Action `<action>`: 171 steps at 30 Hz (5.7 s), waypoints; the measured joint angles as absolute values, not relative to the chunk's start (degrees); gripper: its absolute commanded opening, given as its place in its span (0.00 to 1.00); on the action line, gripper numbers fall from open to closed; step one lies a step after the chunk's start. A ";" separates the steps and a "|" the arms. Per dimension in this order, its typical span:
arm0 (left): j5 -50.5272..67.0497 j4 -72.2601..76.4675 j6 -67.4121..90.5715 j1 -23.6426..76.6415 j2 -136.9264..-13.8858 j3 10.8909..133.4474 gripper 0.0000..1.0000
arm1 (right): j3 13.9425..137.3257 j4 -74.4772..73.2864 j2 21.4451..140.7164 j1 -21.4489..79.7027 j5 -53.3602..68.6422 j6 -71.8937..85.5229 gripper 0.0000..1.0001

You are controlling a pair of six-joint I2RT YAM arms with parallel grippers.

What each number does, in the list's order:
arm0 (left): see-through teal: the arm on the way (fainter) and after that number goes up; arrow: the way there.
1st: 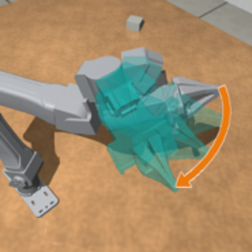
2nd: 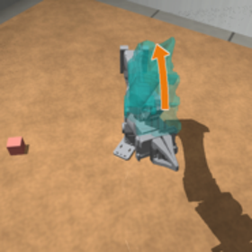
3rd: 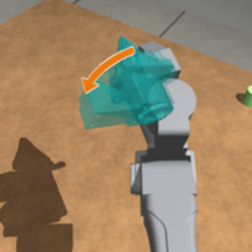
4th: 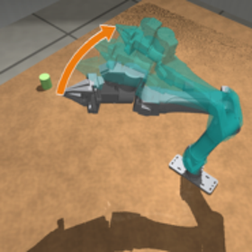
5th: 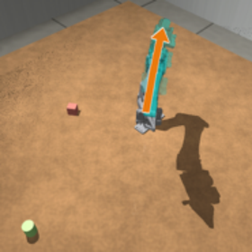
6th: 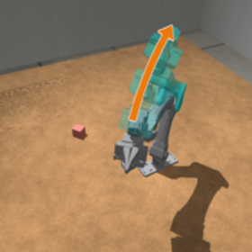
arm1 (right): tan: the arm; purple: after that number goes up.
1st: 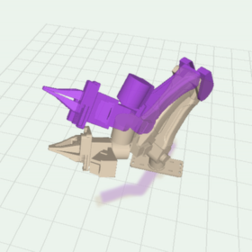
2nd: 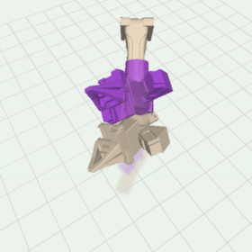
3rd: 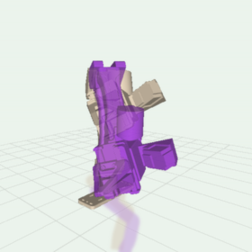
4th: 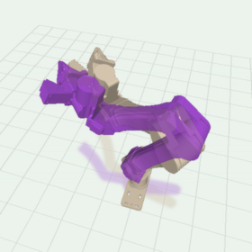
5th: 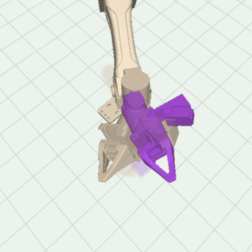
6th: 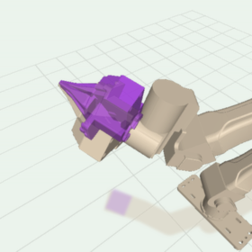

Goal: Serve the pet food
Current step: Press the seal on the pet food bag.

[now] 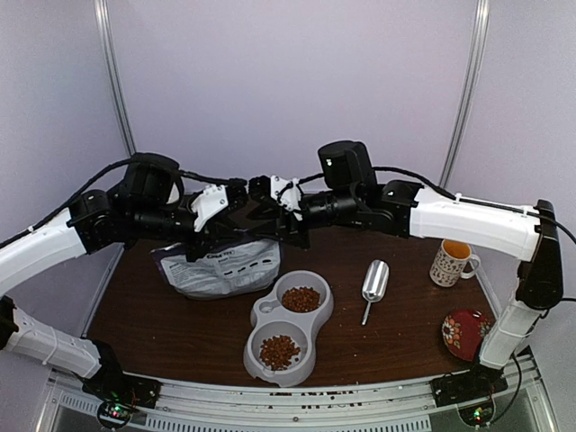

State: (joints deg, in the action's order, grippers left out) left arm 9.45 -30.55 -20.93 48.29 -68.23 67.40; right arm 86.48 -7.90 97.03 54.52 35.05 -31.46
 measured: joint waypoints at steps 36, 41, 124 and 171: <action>4.21 -28.08 -23.79 48.23 -62.59 59.88 0.00 | 88.42 -9.82 101.82 54.87 34.83 -31.00 0.00; 3.49 -27.05 -24.12 48.60 -61.39 58.65 0.16 | 87.59 -8.34 101.62 54.92 35.27 -31.03 0.09; -3.77 -37.47 -20.64 47.68 -43.53 51.29 0.07 | 106.13 -23.94 110.74 61.25 24.80 -39.13 0.00; -2.85 -42.00 -18.09 47.62 -41.80 51.05 0.11 | 110.45 -28.12 113.16 63.37 22.81 -41.67 0.00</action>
